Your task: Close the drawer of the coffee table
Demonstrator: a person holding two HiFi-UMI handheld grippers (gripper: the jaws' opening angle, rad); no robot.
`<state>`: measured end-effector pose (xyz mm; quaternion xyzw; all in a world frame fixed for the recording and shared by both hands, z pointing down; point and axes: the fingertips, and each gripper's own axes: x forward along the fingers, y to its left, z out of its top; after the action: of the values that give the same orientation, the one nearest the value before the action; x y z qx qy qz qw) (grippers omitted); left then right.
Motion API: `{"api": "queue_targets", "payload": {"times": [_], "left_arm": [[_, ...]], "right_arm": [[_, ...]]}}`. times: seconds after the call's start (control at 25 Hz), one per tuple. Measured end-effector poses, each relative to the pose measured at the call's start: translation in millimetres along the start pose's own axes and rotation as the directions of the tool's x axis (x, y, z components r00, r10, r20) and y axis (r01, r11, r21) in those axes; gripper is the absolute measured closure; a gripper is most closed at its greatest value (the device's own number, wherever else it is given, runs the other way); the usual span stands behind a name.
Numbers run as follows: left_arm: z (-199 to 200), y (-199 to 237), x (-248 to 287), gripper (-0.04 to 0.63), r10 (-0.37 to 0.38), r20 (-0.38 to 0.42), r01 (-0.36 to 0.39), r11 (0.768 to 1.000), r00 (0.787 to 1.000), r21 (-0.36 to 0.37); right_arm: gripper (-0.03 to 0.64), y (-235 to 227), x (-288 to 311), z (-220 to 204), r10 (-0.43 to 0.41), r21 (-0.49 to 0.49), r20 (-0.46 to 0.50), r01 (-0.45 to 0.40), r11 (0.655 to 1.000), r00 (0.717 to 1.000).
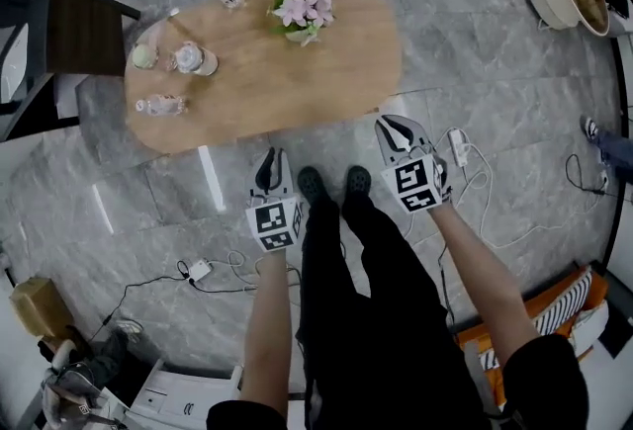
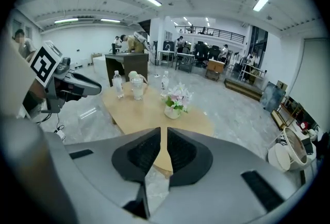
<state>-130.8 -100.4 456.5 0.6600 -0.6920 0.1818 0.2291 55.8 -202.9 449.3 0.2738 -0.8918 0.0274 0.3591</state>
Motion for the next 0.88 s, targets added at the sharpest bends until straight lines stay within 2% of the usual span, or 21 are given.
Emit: {"api": "queue_targets", "payload": {"times": [0.24,0.44,0.64,0.88], "left_arm": [[53.9,-24.4,-46.4,0.563,0.002,0.068,-0.002,1.000,0.998,-0.001],[102.3,-36.9,-99.9,0.581,-0.001,0.155,0.010,0.998,0.988,-0.059],[138.2,-50.3,-150.9,0.583,-0.027,0.241,0.052,0.994,0.970,-0.095],[159.0,-64.8,-207.7,0.583,-0.097,0.293,0.114,0.993,0.951,-0.043]], "right_arm": [[0.592,-3.9,-64.1,60.7,0.013,0.048,0.129,-0.019,0.999,0.992],[0.603,-10.6,-115.7,93.4,0.018,0.099,0.225,-0.041,0.994,0.974],[0.603,-10.5,-159.8,110.1,0.035,0.131,0.259,-0.072,0.989,0.965],[0.603,19.2,-203.9,129.7,0.058,0.155,0.310,-0.111,0.982,0.949]]}}
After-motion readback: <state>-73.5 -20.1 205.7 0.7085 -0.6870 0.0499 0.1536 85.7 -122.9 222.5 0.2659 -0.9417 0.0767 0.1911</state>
